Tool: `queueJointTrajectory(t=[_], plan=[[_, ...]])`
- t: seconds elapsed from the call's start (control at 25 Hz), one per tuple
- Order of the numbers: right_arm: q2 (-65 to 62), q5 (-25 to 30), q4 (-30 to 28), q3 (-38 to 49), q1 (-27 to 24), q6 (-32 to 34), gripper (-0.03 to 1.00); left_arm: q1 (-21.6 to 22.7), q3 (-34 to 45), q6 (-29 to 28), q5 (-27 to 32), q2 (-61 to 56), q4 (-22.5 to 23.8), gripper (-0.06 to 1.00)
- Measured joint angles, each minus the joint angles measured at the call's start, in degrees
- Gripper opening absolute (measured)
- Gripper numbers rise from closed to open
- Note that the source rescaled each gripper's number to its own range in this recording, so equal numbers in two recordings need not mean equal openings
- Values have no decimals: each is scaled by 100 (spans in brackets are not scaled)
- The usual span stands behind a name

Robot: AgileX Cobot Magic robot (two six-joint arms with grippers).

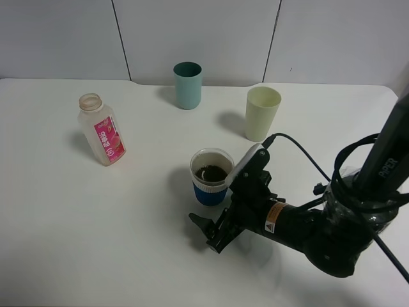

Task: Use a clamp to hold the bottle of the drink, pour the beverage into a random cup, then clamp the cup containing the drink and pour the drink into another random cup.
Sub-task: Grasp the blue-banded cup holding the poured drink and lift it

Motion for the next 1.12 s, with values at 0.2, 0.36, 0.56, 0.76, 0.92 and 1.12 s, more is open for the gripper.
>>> queueJointTrajectory(t=[0.2, 0.36, 0.56, 0.76, 0.92, 1.12], plan=[[-21, 0, -4, 0, 0, 0, 87, 0, 0, 0, 0, 0, 0, 100], [-148, 25, -4, 0, 0, -5, 87, 0, 0, 0, 0, 0, 0, 100], [-373, 9, -4, 0, 0, -5, 87, 0, 0, 0, 0, 0, 0, 100], [-373, 9, -4, 0, 0, -28, 87, 0, 0, 0, 0, 0, 0, 100], [-356, 7, -4, 0, 0, -82, 72, 0, 0, 0, 0, 0, 0, 100], [-356, -5, -12, 0, 0, -87, 0, 0, 0, 0, 0, 0, 0, 100]])
